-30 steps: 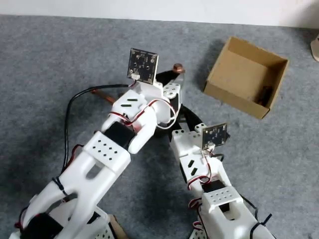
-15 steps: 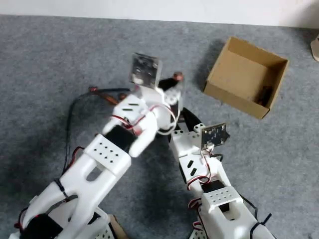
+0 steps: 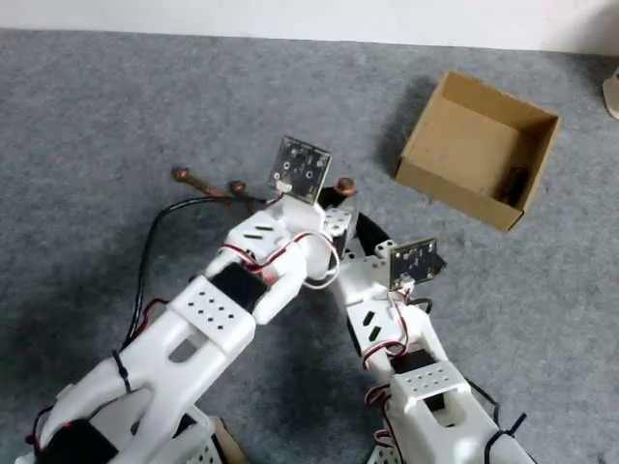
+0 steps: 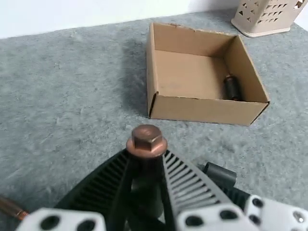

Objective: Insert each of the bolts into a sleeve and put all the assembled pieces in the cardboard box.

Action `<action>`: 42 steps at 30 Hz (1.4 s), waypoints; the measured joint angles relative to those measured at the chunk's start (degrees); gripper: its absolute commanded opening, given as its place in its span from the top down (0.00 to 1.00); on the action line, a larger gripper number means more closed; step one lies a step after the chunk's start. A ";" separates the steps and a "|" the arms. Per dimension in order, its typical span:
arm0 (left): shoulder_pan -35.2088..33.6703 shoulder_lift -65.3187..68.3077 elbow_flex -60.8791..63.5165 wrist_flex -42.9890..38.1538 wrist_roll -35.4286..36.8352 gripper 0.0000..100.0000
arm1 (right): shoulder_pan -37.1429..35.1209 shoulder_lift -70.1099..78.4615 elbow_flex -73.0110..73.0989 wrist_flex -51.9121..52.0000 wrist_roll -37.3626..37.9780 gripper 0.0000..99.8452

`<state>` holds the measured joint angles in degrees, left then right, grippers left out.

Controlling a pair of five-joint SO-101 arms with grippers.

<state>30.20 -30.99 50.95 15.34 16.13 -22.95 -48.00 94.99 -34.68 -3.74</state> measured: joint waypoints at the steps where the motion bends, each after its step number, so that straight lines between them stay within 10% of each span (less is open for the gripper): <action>1: -0.09 -0.35 0.62 0.00 0.00 0.99 | 0.00 0.09 0.00 0.00 0.00 1.00; 8: -0.09 -0.79 1.14 -0.09 2.20 0.97 | 0.00 0.09 0.00 0.00 0.00 1.00; 17: -1.41 -1.14 3.34 -0.09 2.73 0.63 | 0.18 0.09 0.00 0.09 0.00 1.00; 33: -3.69 -14.42 4.57 7.38 8.35 0.63 | 3.08 0.00 0.00 0.35 -0.09 1.00; 42: -8.44 -20.31 4.57 20.92 9.32 0.63 | 7.30 0.00 -1.23 16.88 -3.96 1.00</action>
<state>21.76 -51.30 55.52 36.26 25.45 -15.65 -48.00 93.76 -17.80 -7.69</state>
